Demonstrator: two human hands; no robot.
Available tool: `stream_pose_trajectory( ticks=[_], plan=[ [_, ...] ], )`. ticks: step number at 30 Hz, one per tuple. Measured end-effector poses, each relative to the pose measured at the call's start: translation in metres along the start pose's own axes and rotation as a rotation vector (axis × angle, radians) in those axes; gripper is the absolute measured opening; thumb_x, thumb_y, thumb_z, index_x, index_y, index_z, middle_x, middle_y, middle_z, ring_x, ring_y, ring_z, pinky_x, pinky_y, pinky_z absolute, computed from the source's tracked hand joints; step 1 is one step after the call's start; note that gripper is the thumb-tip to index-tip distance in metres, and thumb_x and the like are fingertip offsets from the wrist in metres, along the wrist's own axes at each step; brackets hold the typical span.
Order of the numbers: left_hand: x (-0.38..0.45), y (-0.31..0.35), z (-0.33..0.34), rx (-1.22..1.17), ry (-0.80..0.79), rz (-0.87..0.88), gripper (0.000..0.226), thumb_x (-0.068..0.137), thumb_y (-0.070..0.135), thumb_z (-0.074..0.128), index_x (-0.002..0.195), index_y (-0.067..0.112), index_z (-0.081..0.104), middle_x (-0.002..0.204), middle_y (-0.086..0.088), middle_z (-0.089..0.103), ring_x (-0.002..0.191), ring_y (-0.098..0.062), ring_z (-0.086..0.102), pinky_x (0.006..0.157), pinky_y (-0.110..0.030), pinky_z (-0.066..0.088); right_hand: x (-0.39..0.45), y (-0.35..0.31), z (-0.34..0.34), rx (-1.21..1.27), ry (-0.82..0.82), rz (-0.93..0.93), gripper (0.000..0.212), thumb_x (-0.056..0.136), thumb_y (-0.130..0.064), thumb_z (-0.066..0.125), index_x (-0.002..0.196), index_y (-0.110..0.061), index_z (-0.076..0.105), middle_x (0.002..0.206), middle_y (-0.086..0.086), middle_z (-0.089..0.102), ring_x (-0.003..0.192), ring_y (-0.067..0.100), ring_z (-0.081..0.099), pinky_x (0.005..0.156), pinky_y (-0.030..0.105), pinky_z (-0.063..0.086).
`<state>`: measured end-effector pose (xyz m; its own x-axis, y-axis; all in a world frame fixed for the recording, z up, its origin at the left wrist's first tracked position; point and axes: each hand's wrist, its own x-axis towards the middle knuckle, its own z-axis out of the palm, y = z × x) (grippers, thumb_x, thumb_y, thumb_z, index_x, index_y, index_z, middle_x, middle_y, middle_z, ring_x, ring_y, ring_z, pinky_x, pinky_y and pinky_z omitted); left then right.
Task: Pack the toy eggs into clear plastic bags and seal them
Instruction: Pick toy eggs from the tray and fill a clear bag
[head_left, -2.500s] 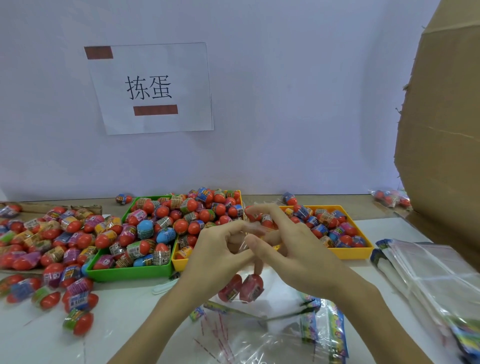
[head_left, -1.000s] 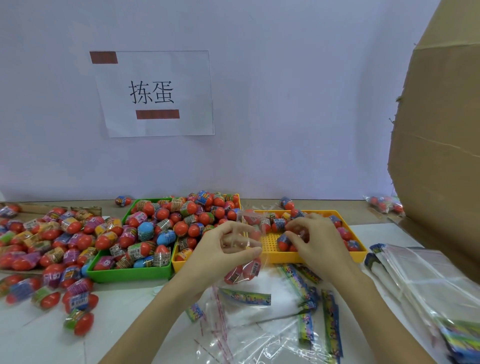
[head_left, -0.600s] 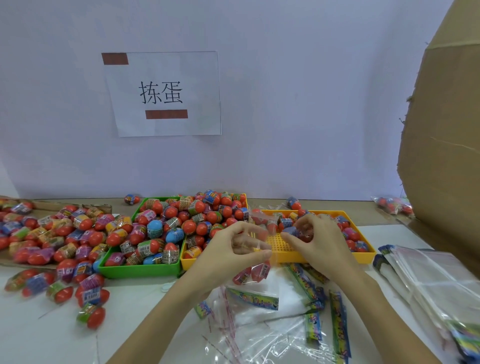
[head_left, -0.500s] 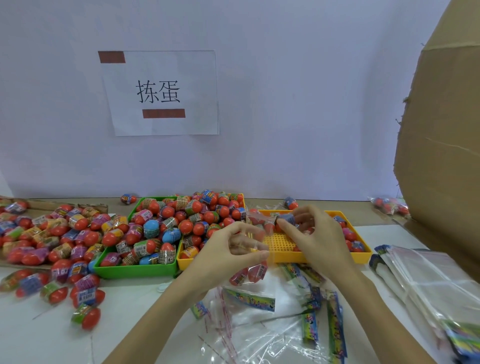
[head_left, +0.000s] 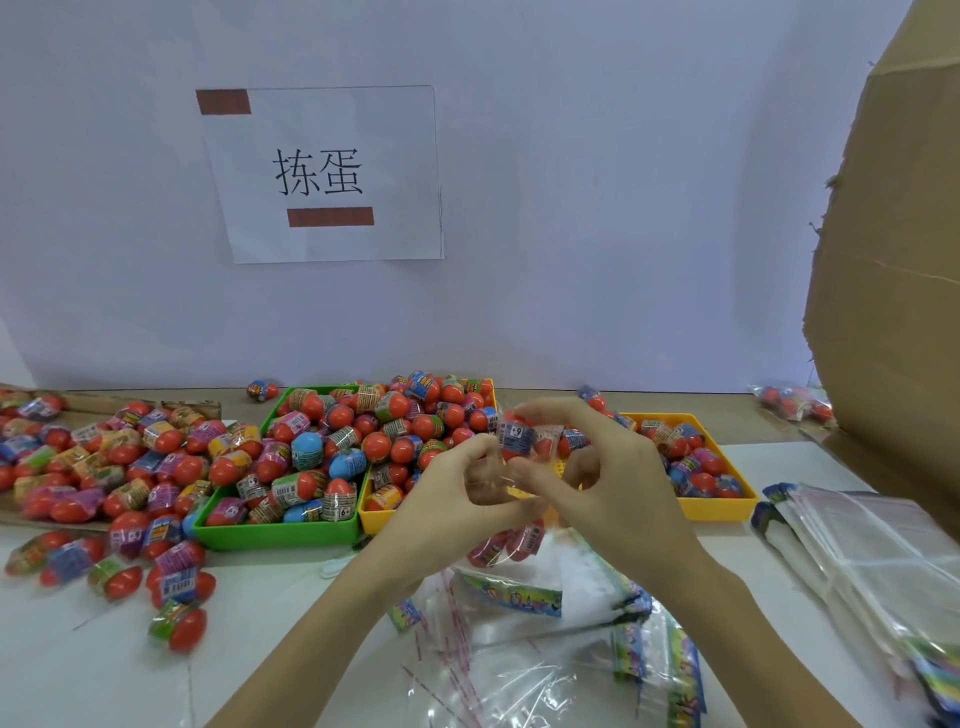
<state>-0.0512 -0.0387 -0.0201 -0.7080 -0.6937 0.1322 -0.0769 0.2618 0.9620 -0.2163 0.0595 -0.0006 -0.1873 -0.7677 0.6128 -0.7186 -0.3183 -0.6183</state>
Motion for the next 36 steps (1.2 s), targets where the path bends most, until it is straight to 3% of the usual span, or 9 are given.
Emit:
stream_pose_trajectory(
  ticks=[3, 7, 11, 16, 20, 25, 30, 34, 36],
  plan=[
    [-0.0023, 0.0065, 0.0015, -0.035, -0.007, 0.052, 0.056, 0.087, 0.026, 0.088, 0.103, 0.074, 0.063, 0.104, 0.012, 0.081, 0.097, -0.006, 0.078, 0.079, -0.013, 0.058, 0.0001, -0.0005, -0.0022, -0.121, -0.015, -0.061, 0.029, 0.095, -0.034, 0.077, 0.125, -0.033, 0.074, 0.113, -0.022, 0.071, 0.054, 0.012, 0.062, 0.059, 0.009, 0.043],
    [-0.0026, 0.0067, 0.003, -0.046, 0.012, 0.06, 0.042, 0.087, 0.028, 0.088, 0.114, 0.053, 0.068, 0.107, 0.005, 0.081, 0.099, -0.012, 0.079, 0.083, -0.014, 0.058, 0.0005, 0.0009, -0.0005, -0.165, -0.041, -0.058, 0.028, 0.099, -0.037, 0.069, 0.123, -0.027, 0.077, 0.116, -0.016, 0.068, 0.058, 0.011, 0.059, 0.066, 0.01, 0.043],
    [-0.0035, 0.0063, 0.0032, -0.053, 0.001, 0.06, 0.041, 0.081, 0.031, 0.089, 0.114, 0.048, 0.07, 0.107, 0.005, 0.081, 0.101, -0.013, 0.079, 0.085, -0.017, 0.059, -0.0015, -0.0028, 0.0011, -0.182, -0.042, -0.053, 0.024, 0.101, -0.041, 0.064, 0.121, -0.029, 0.071, 0.104, -0.02, 0.07, 0.065, -0.008, 0.058, 0.062, 0.004, 0.038],
    [-0.0028, 0.0058, 0.0026, 0.008, 0.018, 0.075, 0.042, 0.081, 0.037, 0.091, 0.113, 0.052, 0.069, 0.106, 0.006, 0.08, 0.099, -0.014, 0.078, 0.086, -0.024, 0.062, -0.0003, -0.0017, 0.0009, -0.154, -0.109, -0.057, 0.04, 0.104, -0.053, 0.047, 0.103, -0.025, 0.076, 0.104, -0.016, 0.063, 0.071, 0.011, 0.063, 0.067, 0.019, 0.047],
    [-0.0035, 0.0075, 0.0031, 0.021, 0.002, 0.081, 0.041, 0.083, 0.039, 0.086, 0.118, 0.05, 0.068, 0.11, 0.01, 0.079, 0.103, -0.01, 0.076, 0.088, -0.025, 0.062, -0.0016, -0.0044, 0.0011, -0.089, -0.175, -0.055, 0.026, 0.107, -0.042, 0.054, 0.119, -0.025, 0.069, 0.096, -0.017, 0.067, 0.058, 0.009, 0.06, 0.057, 0.013, 0.04],
    [-0.0033, 0.0064, 0.002, 0.027, -0.001, 0.06, 0.03, 0.091, 0.024, 0.083, 0.11, 0.043, 0.07, 0.105, 0.004, 0.081, 0.1, -0.014, 0.078, 0.086, -0.024, 0.062, -0.0032, -0.0066, 0.0008, -0.069, -0.199, -0.086, 0.018, 0.105, -0.031, 0.061, 0.104, -0.019, 0.074, 0.075, -0.043, 0.058, 0.057, -0.004, 0.057, 0.054, 0.007, 0.038],
    [-0.0029, 0.0041, 0.0031, 0.046, 0.001, 0.043, 0.031, 0.093, 0.018, 0.081, 0.109, 0.043, 0.072, 0.106, 0.005, 0.08, 0.1, -0.015, 0.078, 0.085, -0.028, 0.063, -0.0036, -0.0024, 0.0016, -0.034, -0.258, -0.046, 0.022, 0.107, -0.037, 0.058, 0.103, -0.027, 0.078, 0.093, -0.014, 0.066, 0.067, -0.001, 0.06, 0.061, 0.011, 0.041],
    [-0.0037, 0.0081, 0.0015, 0.0, 0.008, 0.04, 0.027, 0.093, 0.03, 0.083, 0.117, 0.032, 0.071, 0.106, 0.006, 0.082, 0.1, -0.013, 0.078, 0.089, -0.031, 0.063, -0.0013, 0.0001, -0.0023, 0.038, -0.124, -0.062, 0.017, 0.106, -0.029, 0.059, 0.113, -0.026, 0.073, 0.097, -0.014, 0.069, 0.053, 0.011, 0.056, 0.053, 0.014, 0.036],
    [-0.0035, 0.0091, -0.0004, 0.02, 0.031, 0.025, 0.03, 0.092, 0.032, 0.083, 0.119, 0.029, 0.07, 0.104, 0.008, 0.082, 0.1, -0.009, 0.078, 0.091, -0.029, 0.061, 0.001, 0.0027, -0.0067, 0.114, -0.038, -0.041, 0.019, 0.106, -0.029, 0.057, 0.119, -0.028, 0.07, 0.095, -0.016, 0.071, 0.044, 0.019, 0.053, 0.043, 0.028, 0.039]
  ],
)
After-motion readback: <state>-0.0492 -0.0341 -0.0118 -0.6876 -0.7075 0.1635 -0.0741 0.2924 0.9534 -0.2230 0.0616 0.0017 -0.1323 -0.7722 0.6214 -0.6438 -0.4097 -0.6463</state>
